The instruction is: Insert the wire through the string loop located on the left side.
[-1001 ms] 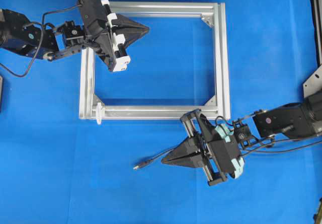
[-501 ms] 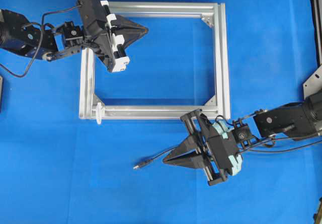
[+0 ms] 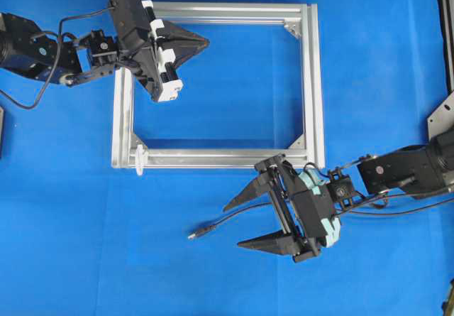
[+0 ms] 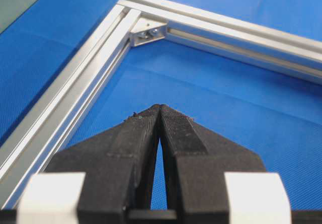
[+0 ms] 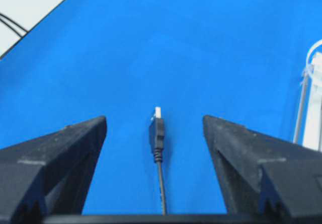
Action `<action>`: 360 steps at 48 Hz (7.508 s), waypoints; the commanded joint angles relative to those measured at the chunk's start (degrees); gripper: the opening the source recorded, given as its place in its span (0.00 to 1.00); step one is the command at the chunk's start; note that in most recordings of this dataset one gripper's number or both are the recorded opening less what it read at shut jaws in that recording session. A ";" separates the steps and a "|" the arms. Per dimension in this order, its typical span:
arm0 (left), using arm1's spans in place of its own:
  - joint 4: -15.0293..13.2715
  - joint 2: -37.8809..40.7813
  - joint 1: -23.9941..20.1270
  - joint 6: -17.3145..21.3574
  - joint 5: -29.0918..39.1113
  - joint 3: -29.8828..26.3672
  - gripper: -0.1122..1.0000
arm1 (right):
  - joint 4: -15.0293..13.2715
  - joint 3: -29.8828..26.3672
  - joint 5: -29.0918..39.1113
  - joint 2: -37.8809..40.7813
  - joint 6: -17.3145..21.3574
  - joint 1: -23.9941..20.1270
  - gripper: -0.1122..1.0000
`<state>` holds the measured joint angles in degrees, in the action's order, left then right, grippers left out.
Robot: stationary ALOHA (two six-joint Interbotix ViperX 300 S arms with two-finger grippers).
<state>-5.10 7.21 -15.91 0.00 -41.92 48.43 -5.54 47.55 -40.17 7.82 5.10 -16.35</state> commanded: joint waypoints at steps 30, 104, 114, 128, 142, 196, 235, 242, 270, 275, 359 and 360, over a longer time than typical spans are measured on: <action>0.18 -1.76 0.09 -0.44 -0.35 0.26 0.10 | 3.16 -5.54 -0.09 12.04 4.31 0.62 0.82; 0.18 -1.85 0.09 -0.53 0.09 0.62 0.10 | 2.99 -6.33 7.82 5.89 4.31 0.18 0.10; 0.18 -2.02 0.18 -0.62 0.09 1.32 0.10 | 2.99 -8.00 16.35 0.35 4.22 0.18 0.10; 0.18 -2.29 0.09 -0.70 0.00 2.02 0.10 | 2.90 -10.20 21.09 -1.14 4.22 0.18 0.10; 0.26 -2.37 0.18 -0.79 0.09 2.11 0.10 | 2.99 -10.02 21.27 -1.14 4.22 0.18 0.10; 0.18 -2.29 0.18 -0.79 0.09 2.02 0.10 | 2.99 -9.76 21.53 -1.14 4.22 0.09 0.10; 0.18 -2.29 0.18 -0.79 0.00 2.02 0.10 | 2.99 -9.67 21.45 -1.23 4.04 0.26 0.10; 0.18 -2.29 0.18 -0.79 0.00 2.02 0.10 | 2.99 -9.49 21.45 -1.23 3.96 1.49 0.10; 0.18 -2.29 0.62 -0.88 0.09 2.11 0.10 | 3.08 -7.29 21.27 -1.23 3.96 11.60 0.10; 0.26 -2.37 0.70 -0.88 0.00 2.02 0.10 | 3.08 -7.12 21.18 -1.23 3.96 12.39 0.10; 0.26 -2.29 0.97 -0.88 -0.26 2.11 0.10 | 3.08 -17.49 17.58 7.12 3.87 12.74 0.10; 0.26 -2.29 0.97 -0.88 -0.26 2.11 0.10 | 3.16 -17.49 17.49 7.12 3.87 12.74 0.10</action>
<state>-5.01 6.59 -15.12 -0.79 -41.57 50.89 -2.37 31.03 -22.32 15.82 9.05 -3.60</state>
